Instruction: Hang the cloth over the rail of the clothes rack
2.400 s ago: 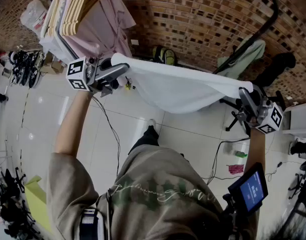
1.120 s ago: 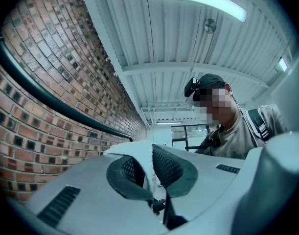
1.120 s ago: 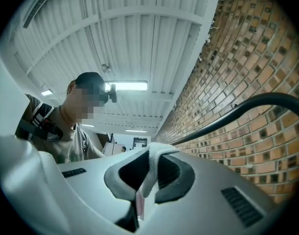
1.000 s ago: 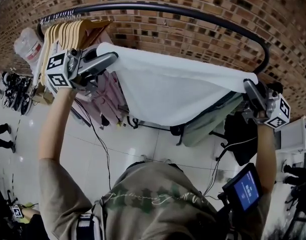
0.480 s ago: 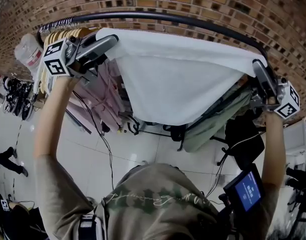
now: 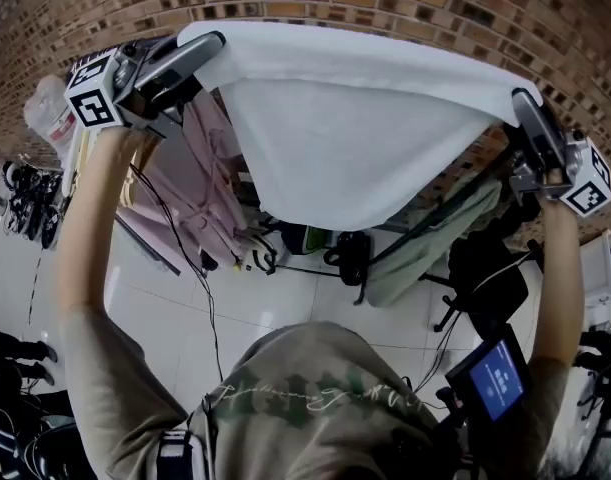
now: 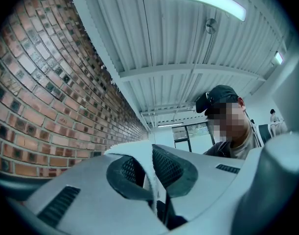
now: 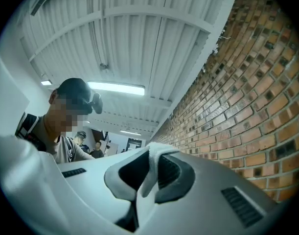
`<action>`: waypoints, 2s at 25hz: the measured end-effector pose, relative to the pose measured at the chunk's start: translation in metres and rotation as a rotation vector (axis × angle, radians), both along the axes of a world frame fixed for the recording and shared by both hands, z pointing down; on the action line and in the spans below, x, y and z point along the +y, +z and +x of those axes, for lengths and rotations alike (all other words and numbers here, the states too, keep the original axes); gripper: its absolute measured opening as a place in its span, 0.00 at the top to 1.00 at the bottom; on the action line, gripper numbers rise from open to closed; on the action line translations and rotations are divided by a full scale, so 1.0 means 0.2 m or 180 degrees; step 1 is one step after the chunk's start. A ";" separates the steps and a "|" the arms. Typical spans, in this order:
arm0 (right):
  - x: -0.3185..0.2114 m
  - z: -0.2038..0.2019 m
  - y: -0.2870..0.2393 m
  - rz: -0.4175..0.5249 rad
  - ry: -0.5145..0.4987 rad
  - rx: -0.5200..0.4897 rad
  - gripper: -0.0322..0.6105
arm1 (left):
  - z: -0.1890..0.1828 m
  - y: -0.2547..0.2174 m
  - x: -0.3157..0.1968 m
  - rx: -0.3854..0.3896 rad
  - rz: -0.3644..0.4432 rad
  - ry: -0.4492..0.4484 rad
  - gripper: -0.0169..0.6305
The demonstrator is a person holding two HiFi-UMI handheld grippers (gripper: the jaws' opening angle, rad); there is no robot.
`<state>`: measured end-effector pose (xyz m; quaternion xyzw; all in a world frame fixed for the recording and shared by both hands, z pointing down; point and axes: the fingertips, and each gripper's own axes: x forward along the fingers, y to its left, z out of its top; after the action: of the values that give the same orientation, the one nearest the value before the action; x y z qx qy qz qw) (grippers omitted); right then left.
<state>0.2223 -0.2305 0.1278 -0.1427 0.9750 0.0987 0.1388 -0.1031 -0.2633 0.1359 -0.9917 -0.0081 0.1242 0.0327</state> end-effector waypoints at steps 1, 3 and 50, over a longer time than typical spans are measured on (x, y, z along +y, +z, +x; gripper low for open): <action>0.00 0.00 -0.02 0.0007 -0.0004 -0.0001 0.92 | 0.00 -0.02 -0.01 0.0006 -0.0006 0.0003 0.95; -0.01 0.01 -0.06 0.0024 -0.0005 -0.0009 0.92 | 0.00 -0.05 -0.01 0.0032 0.0015 0.0019 0.95; -0.65 0.02 -0.43 -0.0065 0.0190 0.0092 0.92 | 0.04 -0.43 -0.76 -0.0044 -0.0186 -0.0253 0.95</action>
<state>0.2262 -0.3604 0.0410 -0.1718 0.9732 0.0948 0.1201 -0.0956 -0.4148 0.0507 -0.9926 0.0347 0.1162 0.0087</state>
